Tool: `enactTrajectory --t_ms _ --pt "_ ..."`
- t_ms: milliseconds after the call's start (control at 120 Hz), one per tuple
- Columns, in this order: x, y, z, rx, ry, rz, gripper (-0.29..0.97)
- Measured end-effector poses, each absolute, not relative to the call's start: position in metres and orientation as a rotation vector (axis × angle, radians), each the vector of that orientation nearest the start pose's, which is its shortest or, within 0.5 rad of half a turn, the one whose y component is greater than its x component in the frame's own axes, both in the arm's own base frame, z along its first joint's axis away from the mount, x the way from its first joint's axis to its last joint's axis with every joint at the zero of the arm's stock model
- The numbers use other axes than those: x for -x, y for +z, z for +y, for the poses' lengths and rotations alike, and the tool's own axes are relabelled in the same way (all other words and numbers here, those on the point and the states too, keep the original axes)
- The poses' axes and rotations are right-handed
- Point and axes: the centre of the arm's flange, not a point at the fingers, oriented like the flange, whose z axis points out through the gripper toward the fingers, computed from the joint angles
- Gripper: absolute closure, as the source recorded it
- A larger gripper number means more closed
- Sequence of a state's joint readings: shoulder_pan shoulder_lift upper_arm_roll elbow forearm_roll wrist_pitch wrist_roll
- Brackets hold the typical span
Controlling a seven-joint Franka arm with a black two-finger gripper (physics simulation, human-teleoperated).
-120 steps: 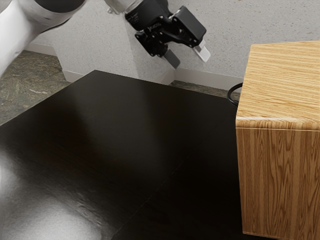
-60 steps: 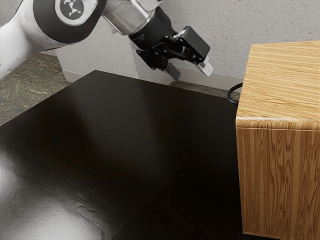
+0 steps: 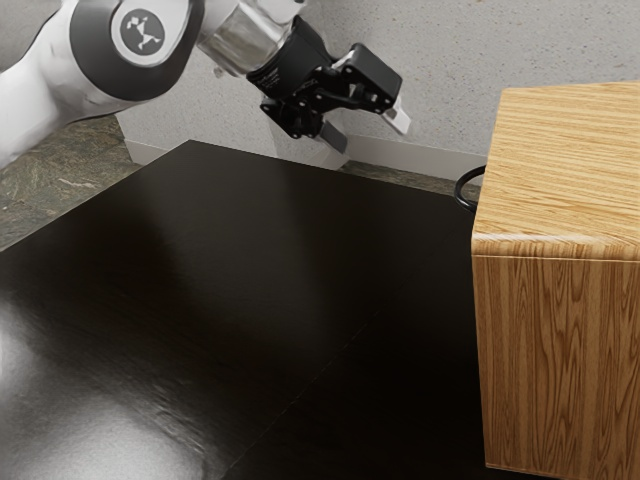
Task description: Pull the drawer handle with one arm to open the drawer
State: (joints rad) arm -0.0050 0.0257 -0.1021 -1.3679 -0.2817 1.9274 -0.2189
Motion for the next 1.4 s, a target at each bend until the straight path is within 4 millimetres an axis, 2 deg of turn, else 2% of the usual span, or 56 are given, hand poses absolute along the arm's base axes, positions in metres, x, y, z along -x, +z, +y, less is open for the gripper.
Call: enactTrajectory --t_ms 133,242,342,483,650,775,975,1158,1258,1400 --pt "-0.582 0.746 -0.066 3.368 -0.834 -0.288 0.0" --pt "-0.584 0.742 -0.062 3.356 -0.826 -0.307 0.0" --pt "-0.582 0.747 -0.068 3.351 -0.843 -0.292 0.0" --pt "-0.579 0.748 -0.088 3.356 -0.847 -0.241 0.0" --pt "-0.589 0.72 -0.111 3.368 -0.787 -0.199 0.0" --pt "-0.592 0.701 -0.108 3.363 -0.779 -0.23 0.0" --pt "-0.609 0.691 -0.095 3.366 -0.846 -0.325 0.0" --pt "-0.626 0.677 -0.108 3.39 -0.859 -0.333 0.0" --pt "-0.628 0.669 -0.105 3.38 -0.848 -0.351 0.0" --pt "-0.643 0.644 -0.103 3.382 -0.795 -0.373 0.0"
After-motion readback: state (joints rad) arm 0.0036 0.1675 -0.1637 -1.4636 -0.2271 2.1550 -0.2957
